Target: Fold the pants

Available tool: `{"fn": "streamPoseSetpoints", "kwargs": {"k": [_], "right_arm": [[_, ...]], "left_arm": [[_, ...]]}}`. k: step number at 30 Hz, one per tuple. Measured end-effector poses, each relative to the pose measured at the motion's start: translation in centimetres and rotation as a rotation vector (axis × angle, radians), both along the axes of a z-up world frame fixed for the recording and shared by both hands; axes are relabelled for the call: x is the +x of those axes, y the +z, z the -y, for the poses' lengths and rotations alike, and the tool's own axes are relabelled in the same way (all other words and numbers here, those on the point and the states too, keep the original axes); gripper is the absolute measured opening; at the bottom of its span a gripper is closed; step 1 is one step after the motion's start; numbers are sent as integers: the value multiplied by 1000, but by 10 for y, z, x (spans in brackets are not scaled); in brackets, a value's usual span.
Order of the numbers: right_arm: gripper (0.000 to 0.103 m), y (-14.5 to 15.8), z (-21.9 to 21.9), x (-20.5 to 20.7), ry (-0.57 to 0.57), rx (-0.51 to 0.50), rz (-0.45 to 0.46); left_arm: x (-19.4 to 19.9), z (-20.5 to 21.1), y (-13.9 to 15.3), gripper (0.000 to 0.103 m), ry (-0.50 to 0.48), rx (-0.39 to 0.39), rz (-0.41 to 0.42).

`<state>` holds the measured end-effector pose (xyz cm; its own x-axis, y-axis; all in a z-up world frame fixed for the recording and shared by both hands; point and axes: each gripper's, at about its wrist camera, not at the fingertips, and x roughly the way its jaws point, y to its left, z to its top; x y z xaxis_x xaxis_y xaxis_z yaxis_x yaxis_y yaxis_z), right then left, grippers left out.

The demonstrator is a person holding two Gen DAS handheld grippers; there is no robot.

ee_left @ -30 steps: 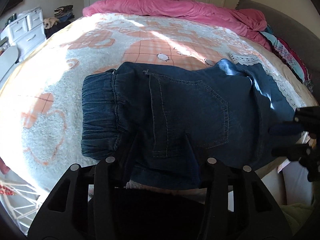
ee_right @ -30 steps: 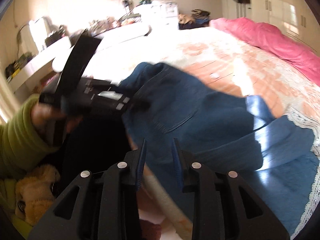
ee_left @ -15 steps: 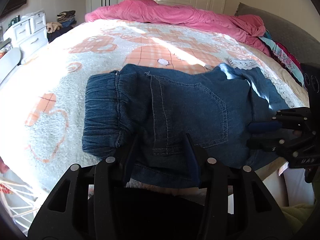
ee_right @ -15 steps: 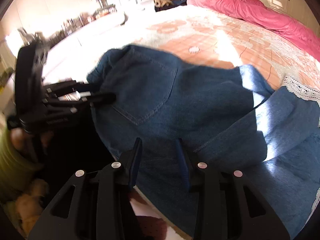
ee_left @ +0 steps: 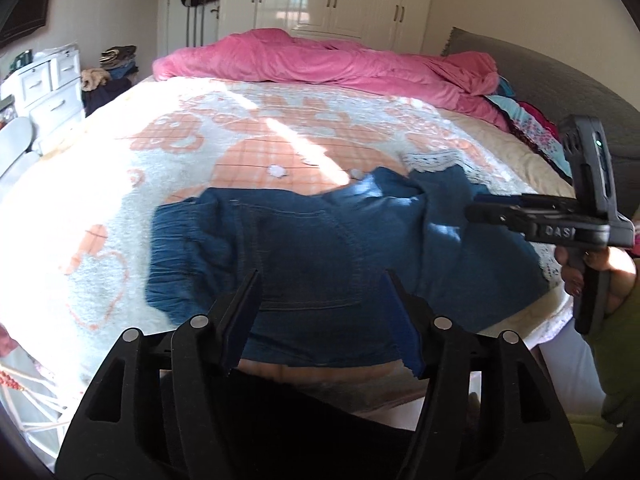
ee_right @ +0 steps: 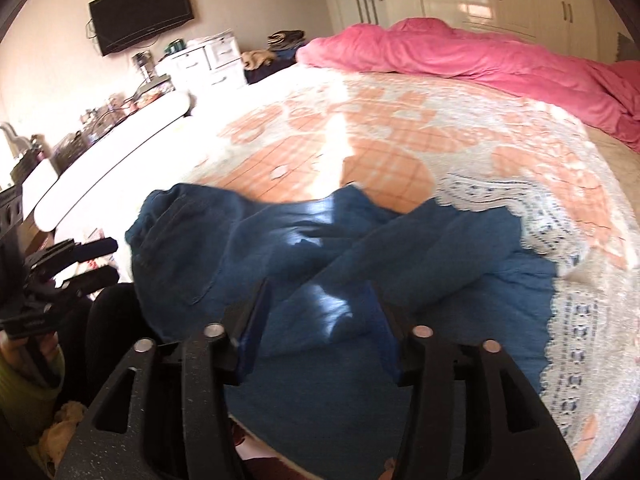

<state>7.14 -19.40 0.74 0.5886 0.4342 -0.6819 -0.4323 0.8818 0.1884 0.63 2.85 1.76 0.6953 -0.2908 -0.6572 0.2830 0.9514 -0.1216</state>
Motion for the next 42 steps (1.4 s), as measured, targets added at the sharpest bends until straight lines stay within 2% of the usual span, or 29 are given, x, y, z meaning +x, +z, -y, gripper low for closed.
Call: {"fn": "streamPoseSetpoints", "kwargs": {"k": [4,8,13,15,17,21,25,27,29,31,33,36,40,41,42], "right_arm": [[54,3,15,6,-44,-2,12],[60,8,30,17,-76,-25,26],[61,10,40,39,-113,-52,15],[61,11,43,51,-126,-59,9],[61,11,43,62,-127,-63,2],[61,8,40,89,-134,-91,-21],[61,2,35,121,-148,-144,-45],[61,-2,30,135,-142,-185,-44],[64,-8,27,150,-136,-201,-68],[69,-14,23,164,-141,-235,-83],[69,-22,19,180,-153,-283,-101],[69,-27,16,197,-140,-260,-135],[69,-39,15,215,-154,-285,-185],[67,-43,16,219,-152,-285,-201],[60,-47,18,222,-158,-291,-212]], "left_arm": [[7,25,-5,53,-80,-22,-39],[19,50,-12,53,-153,-43,-79],[37,73,-28,53,-219,-76,-155],[45,81,-35,50,-235,-81,-186],[53,88,-41,41,-245,-89,-217],[72,99,-48,38,-264,-117,-267],[87,110,-54,36,-268,-129,-282],[90,112,-58,29,-260,-150,-290],[91,115,-60,11,-261,-162,-290],[88,117,-60,6,-270,-174,-287],[82,121,-62,6,-283,-166,-282],[74,124,-60,6,-299,-140,-258],[69,127,-60,6,-304,-124,-244],[68,128,-60,6,-306,-123,-241],[68,128,-60,6,-307,-125,-240]]}}
